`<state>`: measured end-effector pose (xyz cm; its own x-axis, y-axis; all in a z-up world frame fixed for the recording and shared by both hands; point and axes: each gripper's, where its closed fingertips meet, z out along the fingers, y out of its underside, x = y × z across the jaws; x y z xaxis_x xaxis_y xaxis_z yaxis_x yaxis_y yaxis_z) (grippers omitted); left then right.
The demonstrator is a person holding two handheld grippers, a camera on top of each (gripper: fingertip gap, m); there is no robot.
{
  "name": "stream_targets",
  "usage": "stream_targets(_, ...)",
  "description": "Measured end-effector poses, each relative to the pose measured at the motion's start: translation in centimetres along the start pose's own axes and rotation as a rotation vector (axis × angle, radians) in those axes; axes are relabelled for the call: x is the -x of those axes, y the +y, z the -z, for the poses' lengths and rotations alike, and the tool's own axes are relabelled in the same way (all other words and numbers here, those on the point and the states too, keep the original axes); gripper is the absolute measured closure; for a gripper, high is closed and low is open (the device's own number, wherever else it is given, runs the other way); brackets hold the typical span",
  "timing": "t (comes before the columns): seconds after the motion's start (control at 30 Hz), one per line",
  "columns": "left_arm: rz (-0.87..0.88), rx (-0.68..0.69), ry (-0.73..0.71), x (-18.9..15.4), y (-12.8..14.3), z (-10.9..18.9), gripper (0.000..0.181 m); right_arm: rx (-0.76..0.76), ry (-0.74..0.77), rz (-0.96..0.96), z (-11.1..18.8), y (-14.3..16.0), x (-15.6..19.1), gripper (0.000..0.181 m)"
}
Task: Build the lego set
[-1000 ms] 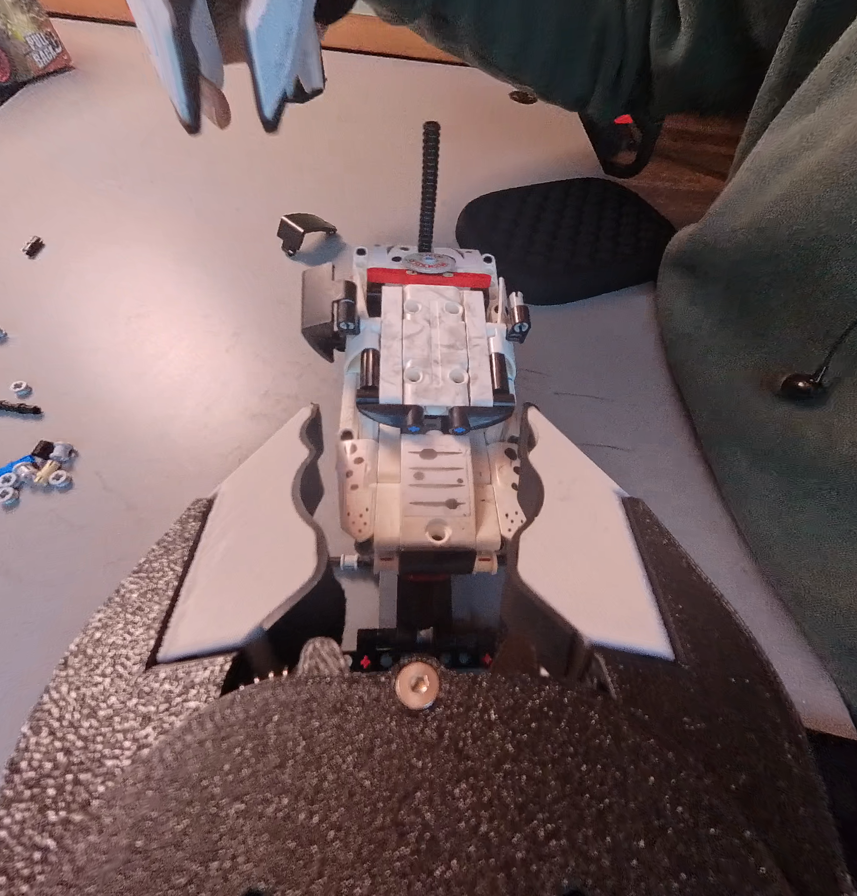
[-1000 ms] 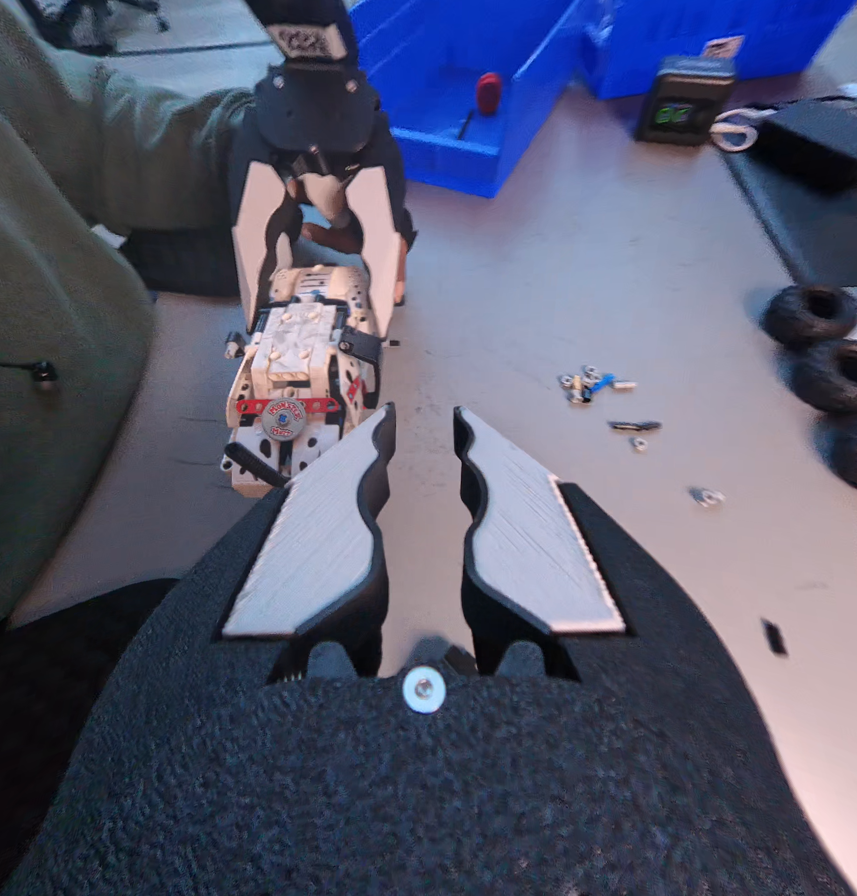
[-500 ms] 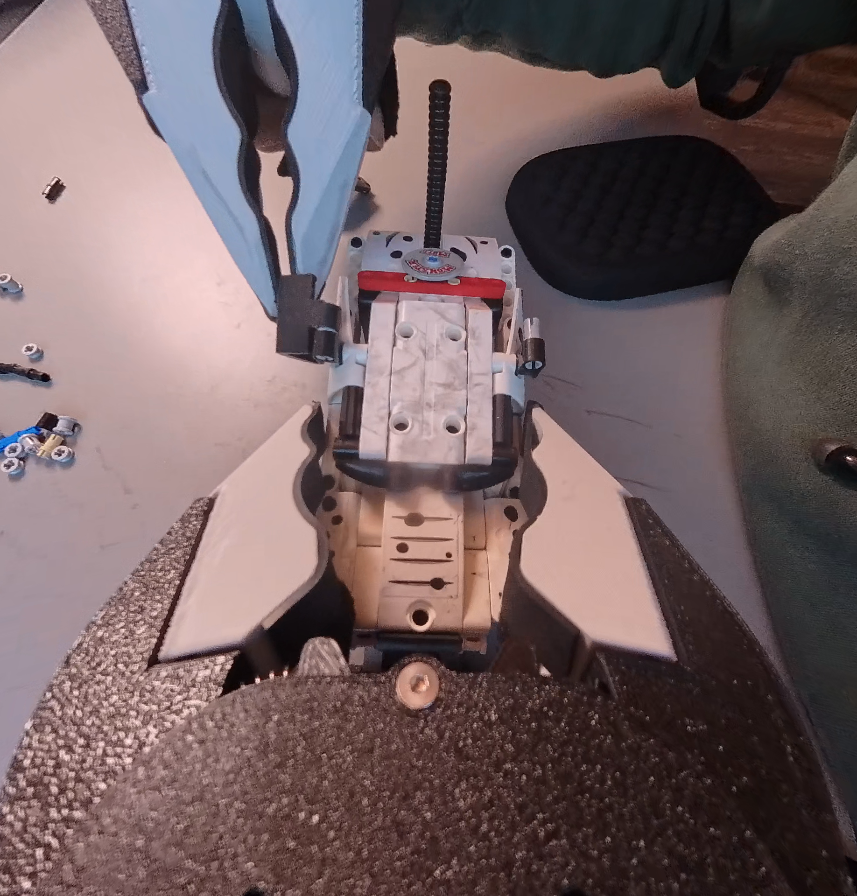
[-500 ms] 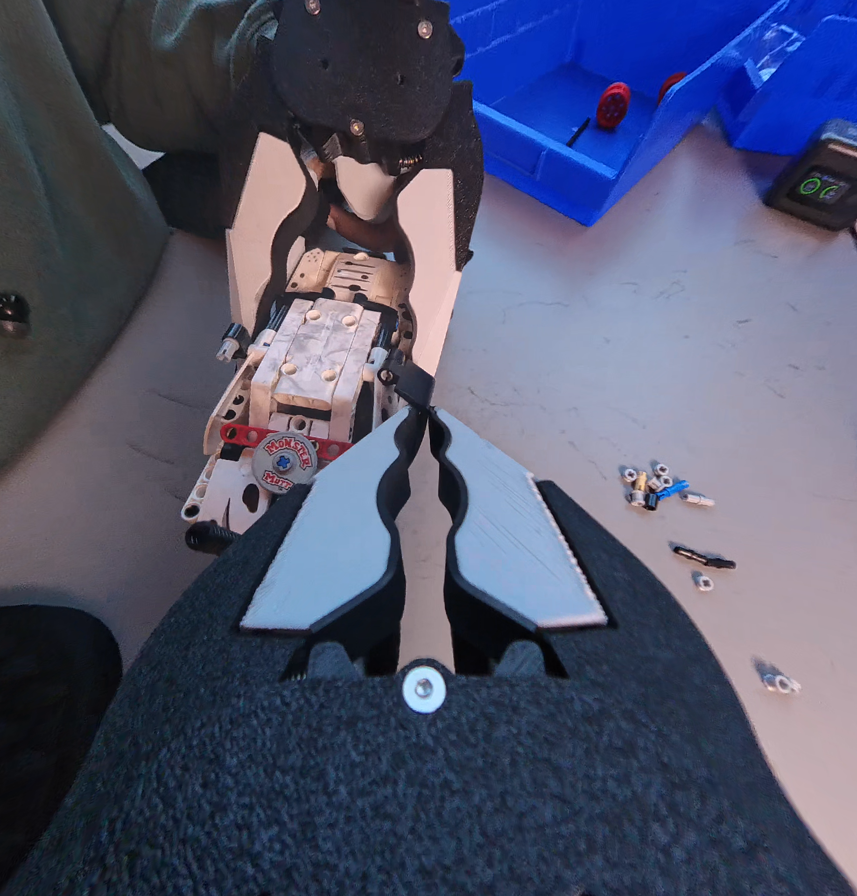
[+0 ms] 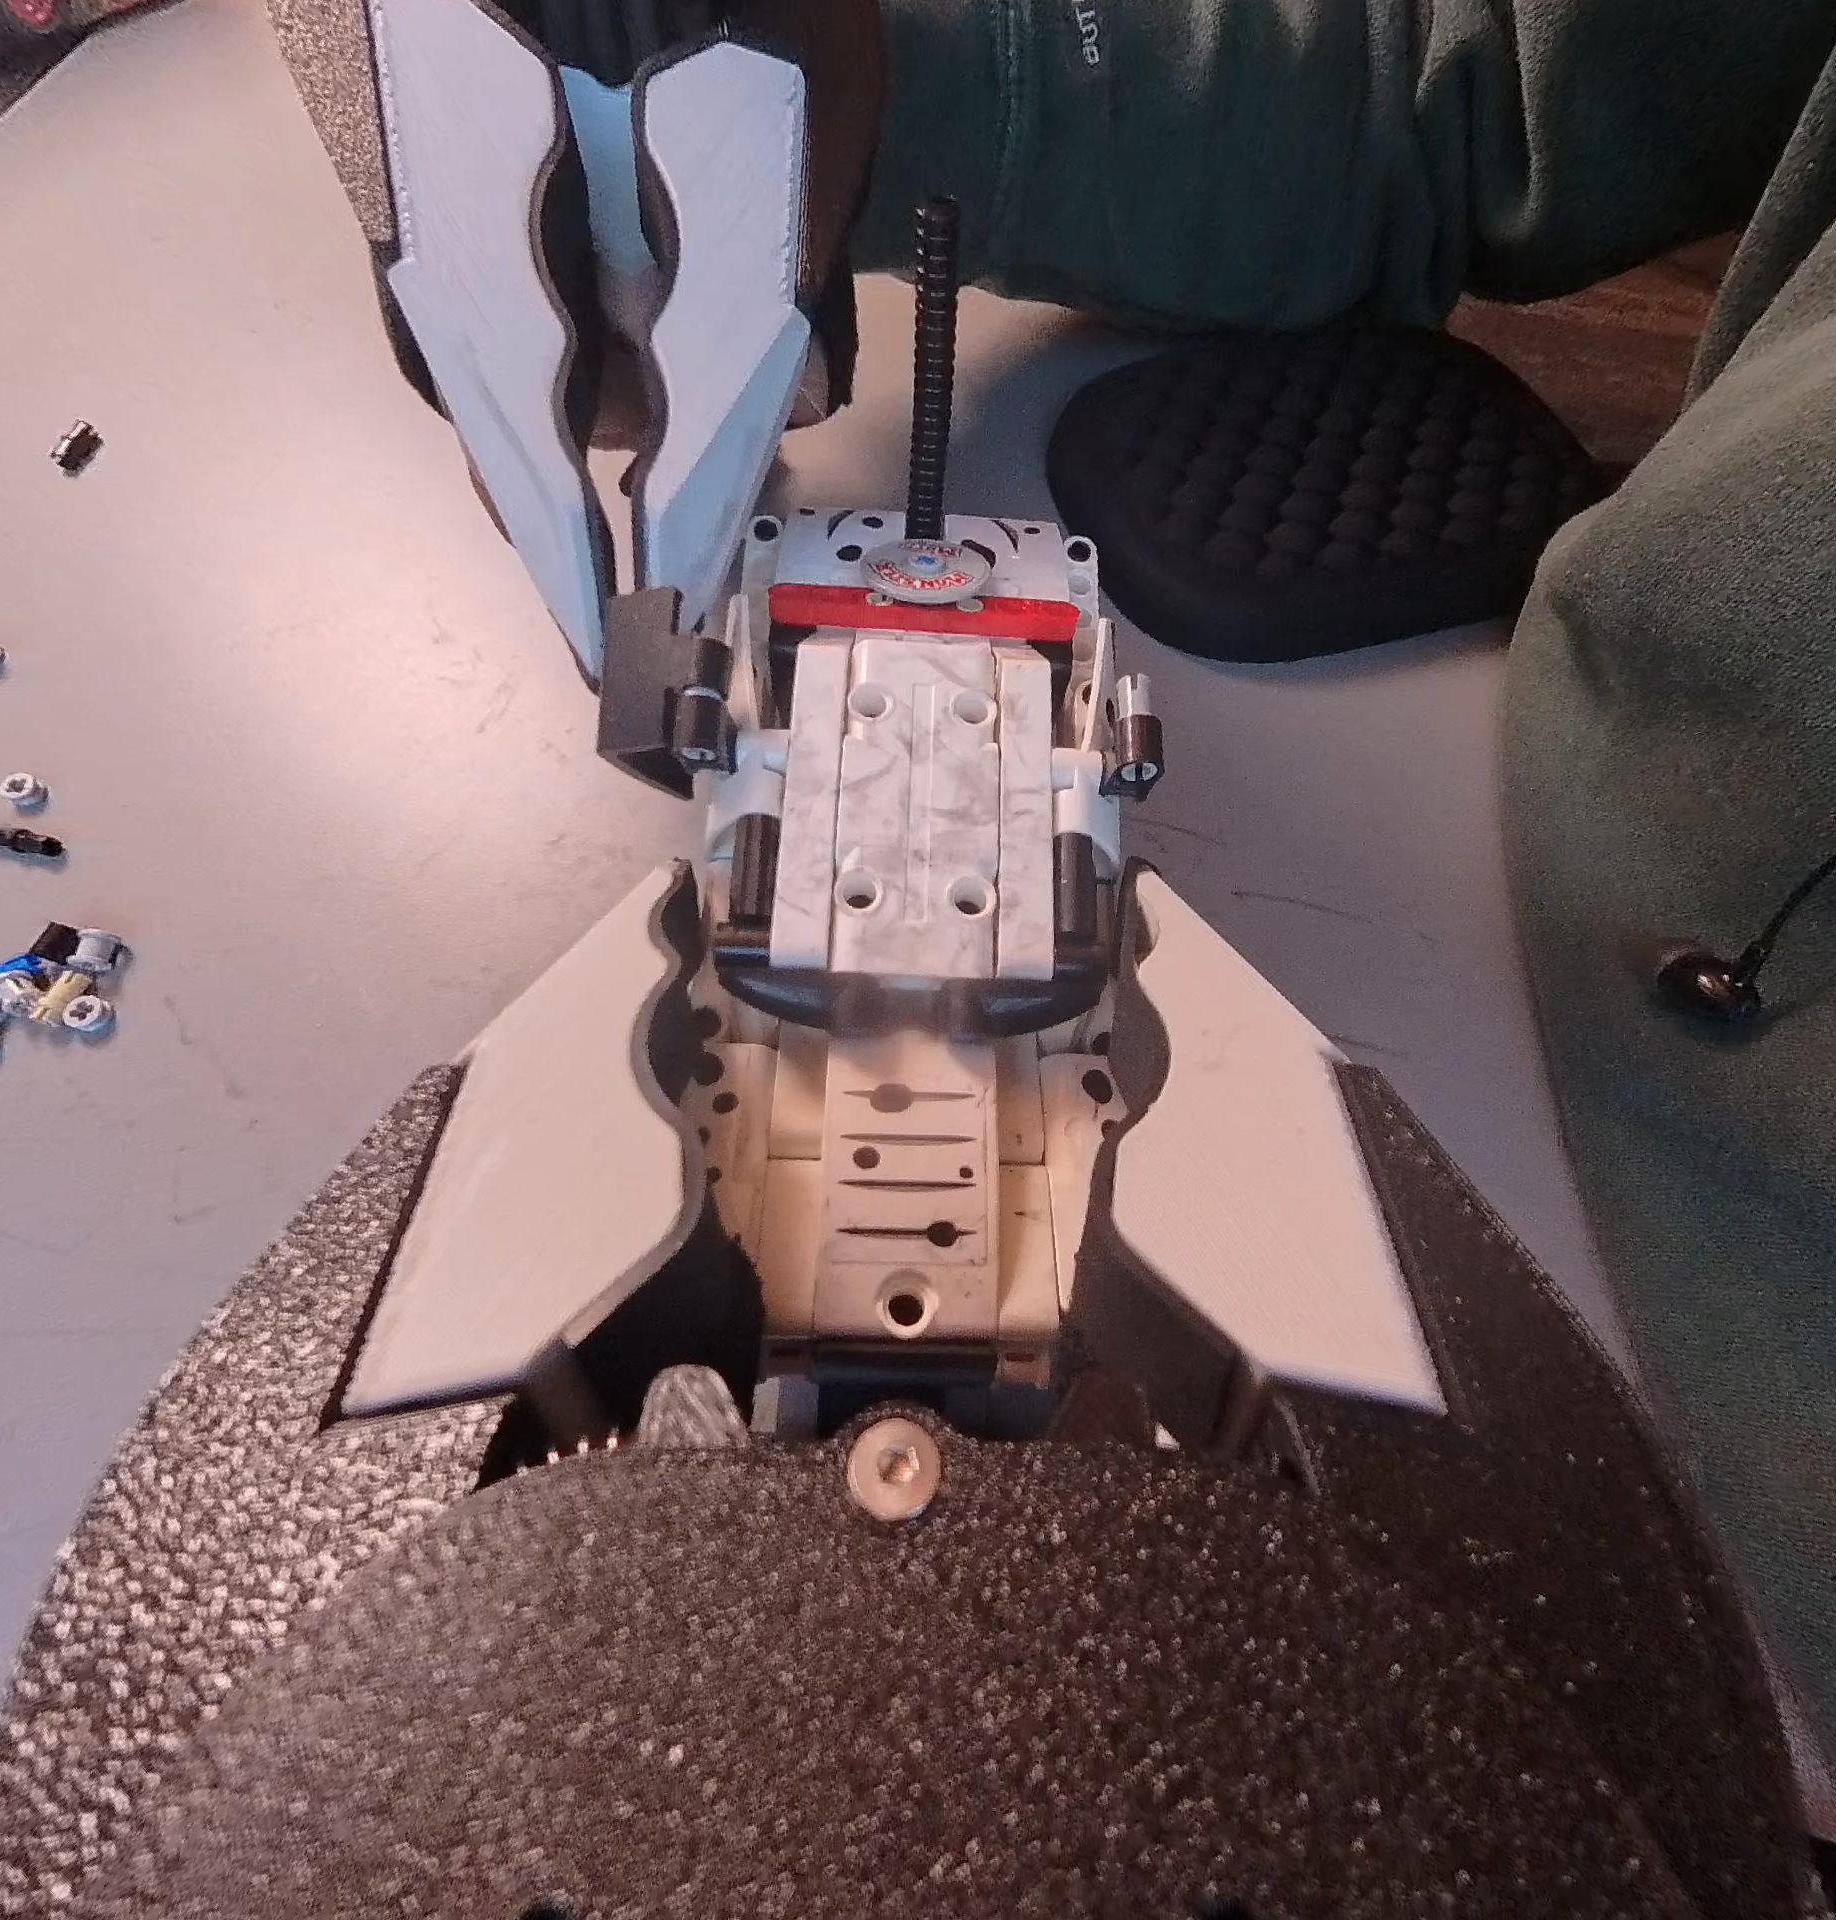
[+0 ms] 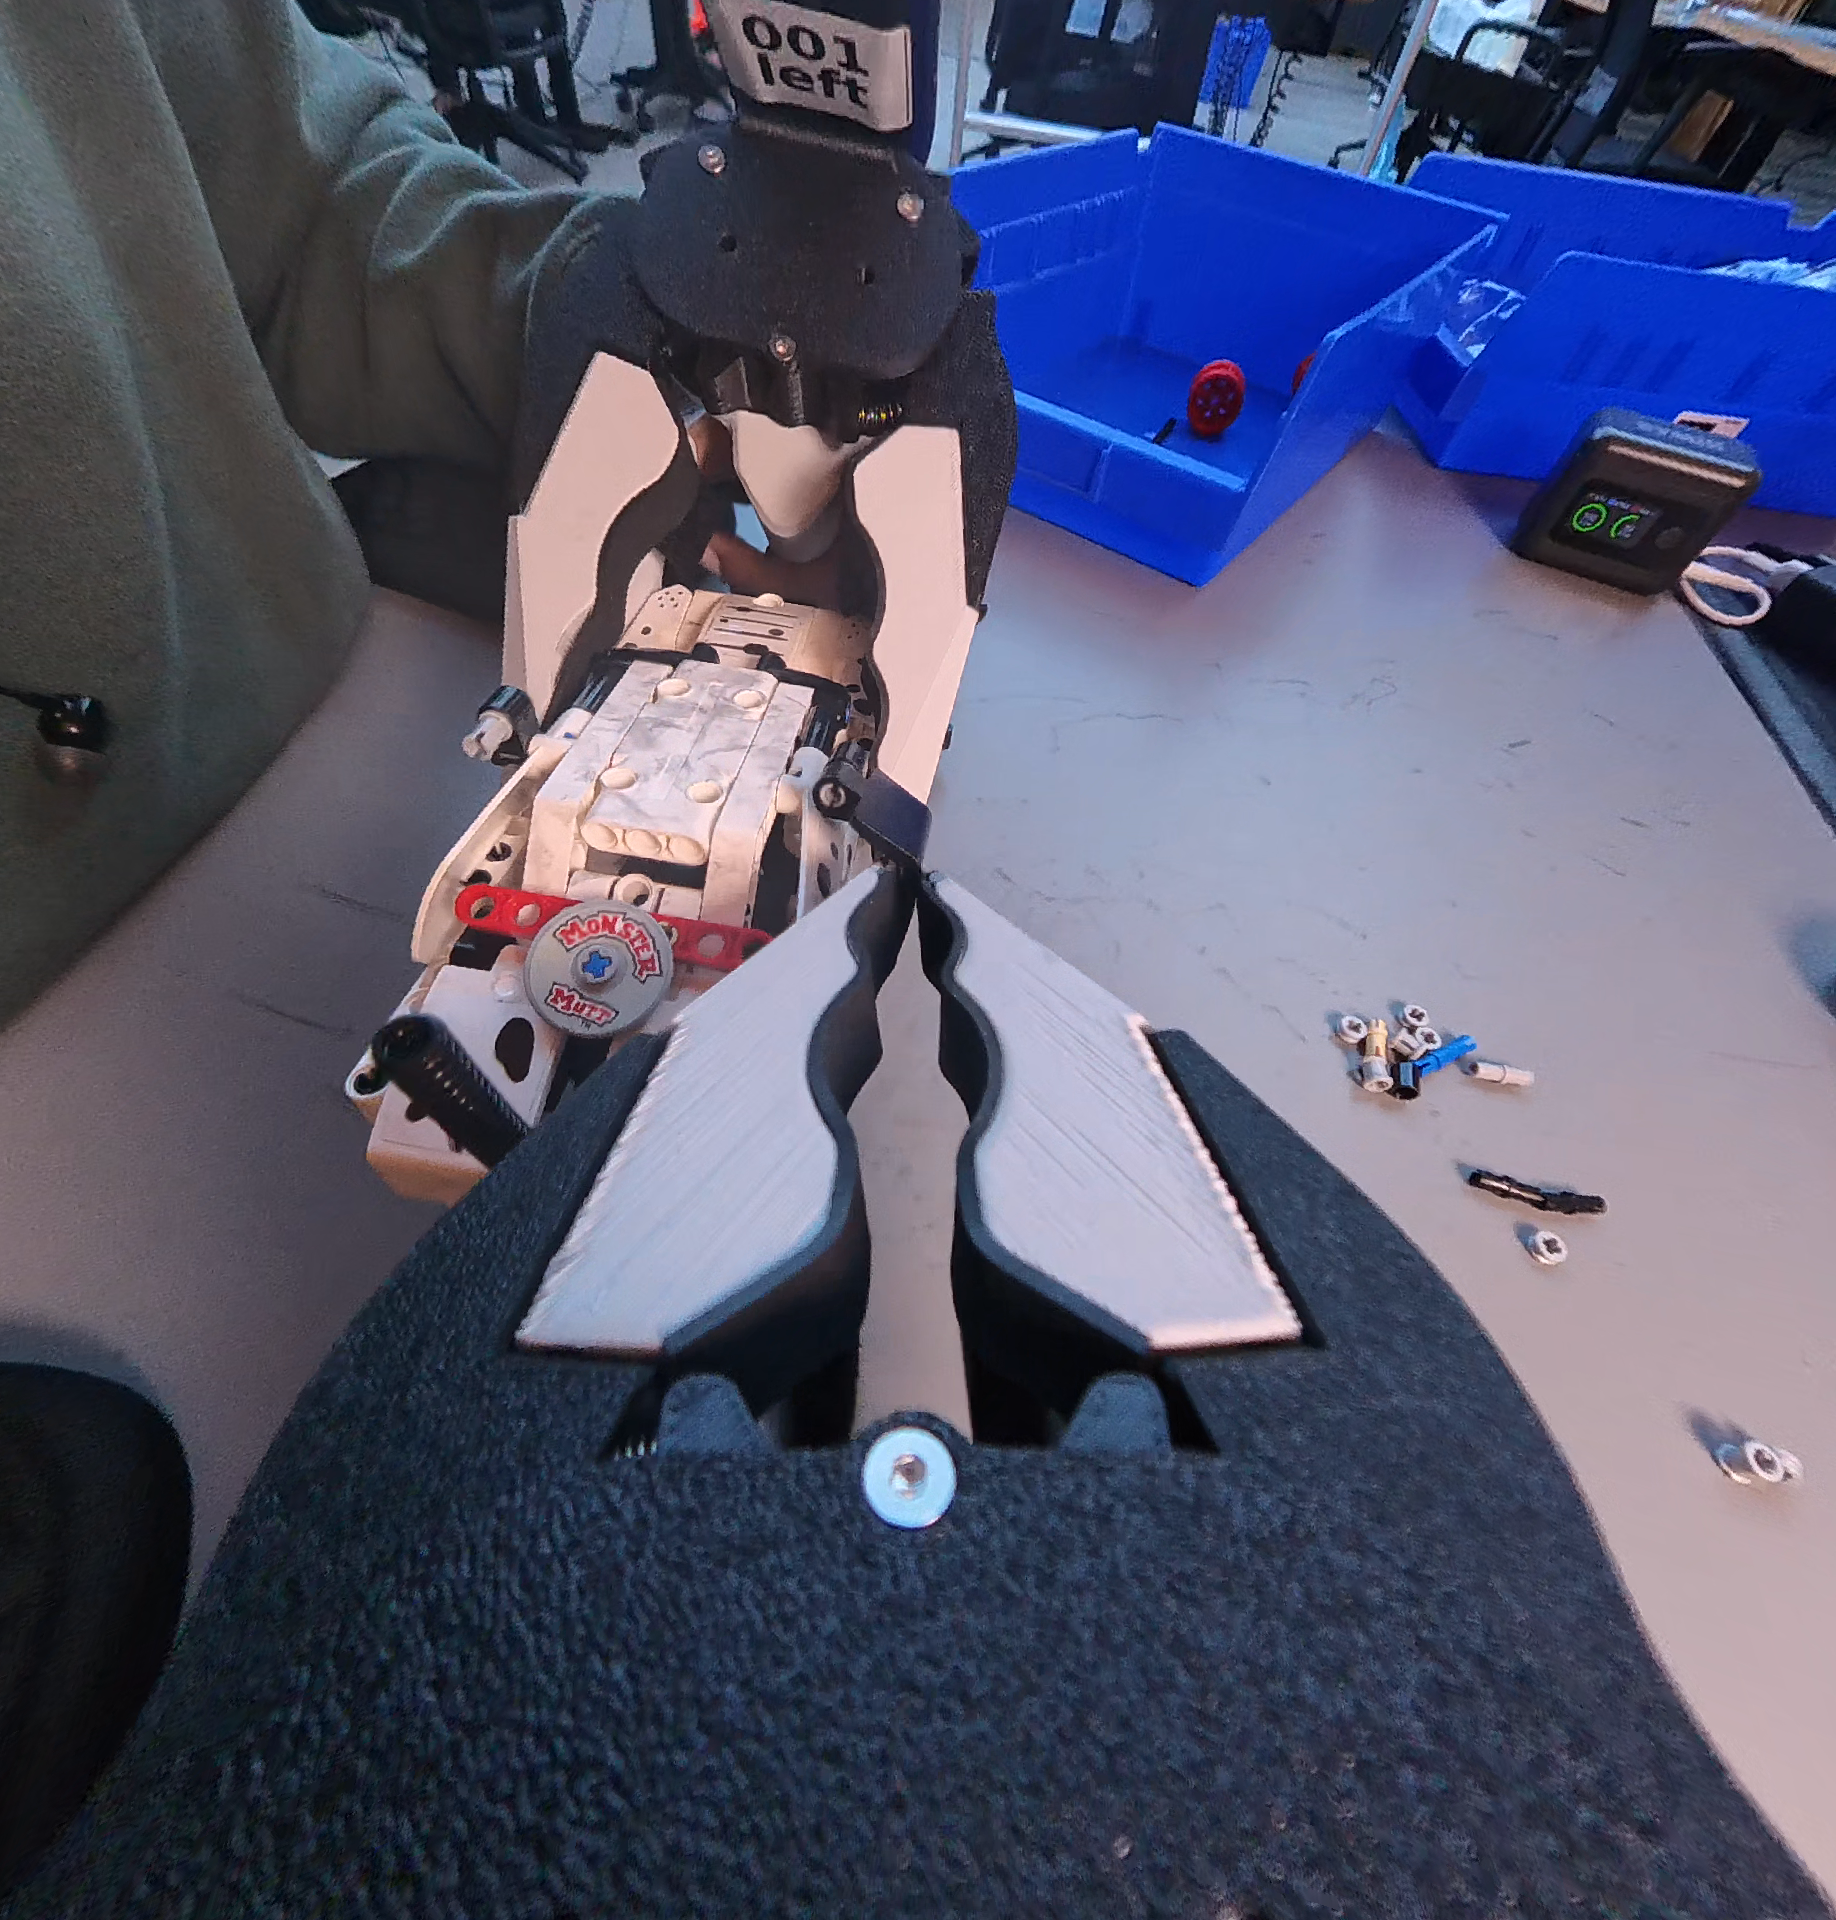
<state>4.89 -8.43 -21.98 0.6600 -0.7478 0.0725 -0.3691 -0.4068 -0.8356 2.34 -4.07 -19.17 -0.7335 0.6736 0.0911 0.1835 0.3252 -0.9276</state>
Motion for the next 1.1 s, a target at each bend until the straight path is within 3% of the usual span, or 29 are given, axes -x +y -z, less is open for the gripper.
stream_targets(0.13,0.007,-0.006,0.010,0.0,-0.1,0.0,0.103,0.111,0.057,0.134,0.0,-0.5,-0.4,0.178)
stream_targets(0.2,0.009,-0.006,0.012,0.0,-0.1,0.0,0.103,0.152,0.073,0.224,0.1,-1.2,-0.2,0.167)
stream_targets(0.37,0.011,-0.003,0.018,-0.1,-0.1,0.0,0.103,0.295,0.137,0.524,-0.5,-1.2,-0.3,0.169)
stream_targets(0.6,0.018,-0.004,0.022,-0.1,-0.1,0.0,0.103,0.362,0.247,0.921,-0.6,-1.4,-0.1,0.176)
stream_targets(0.73,0.027,-0.006,0.021,-0.2,-0.1,0.0,0.103,0.367,0.294,1.057,-0.6,-1.7,0.0,0.179)
stream_targets(1.1,-0.009,-0.065,0.095,-0.9,-0.1,0.3,0.105,0.160,0.320,0.840,-0.3,-1.3,1.0,0.181)
